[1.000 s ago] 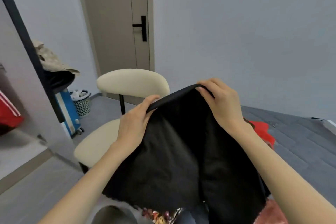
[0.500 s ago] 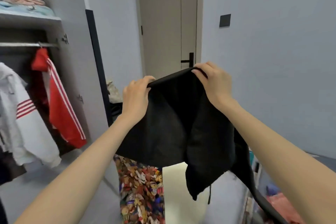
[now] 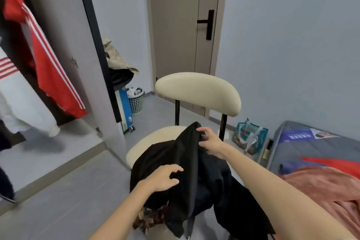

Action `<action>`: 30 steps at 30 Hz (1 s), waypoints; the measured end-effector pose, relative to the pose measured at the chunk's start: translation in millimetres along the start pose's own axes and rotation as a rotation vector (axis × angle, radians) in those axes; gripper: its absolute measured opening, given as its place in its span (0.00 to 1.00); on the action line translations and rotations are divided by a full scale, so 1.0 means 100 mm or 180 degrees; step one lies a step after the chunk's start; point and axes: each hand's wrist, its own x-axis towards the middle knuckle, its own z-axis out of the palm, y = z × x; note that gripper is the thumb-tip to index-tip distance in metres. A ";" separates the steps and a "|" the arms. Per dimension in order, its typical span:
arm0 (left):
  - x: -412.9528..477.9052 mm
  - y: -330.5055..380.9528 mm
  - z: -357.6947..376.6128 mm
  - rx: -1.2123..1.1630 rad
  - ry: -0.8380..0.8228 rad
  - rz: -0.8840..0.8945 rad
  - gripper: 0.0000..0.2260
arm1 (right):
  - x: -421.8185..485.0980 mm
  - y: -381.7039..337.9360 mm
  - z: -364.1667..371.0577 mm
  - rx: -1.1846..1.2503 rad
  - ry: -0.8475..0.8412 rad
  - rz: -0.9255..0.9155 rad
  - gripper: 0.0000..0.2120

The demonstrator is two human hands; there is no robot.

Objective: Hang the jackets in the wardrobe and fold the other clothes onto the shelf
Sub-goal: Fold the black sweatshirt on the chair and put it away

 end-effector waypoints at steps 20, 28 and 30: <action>0.29 -0.26 0.33 -0.1292 0.1313 -0.0084 0.35 | 0.03 0.49 0.17 -0.0707 -0.0736 -0.0423 0.40; 0.02 0.70 -0.69 -0.2706 0.1538 0.0378 0.26 | -0.64 -0.01 -0.19 -0.1129 -0.0853 -0.1048 0.36; -0.13 0.95 -0.90 -0.2757 0.1422 0.0548 0.21 | -0.75 -0.09 -0.20 -0.1400 -0.0237 -0.1401 0.29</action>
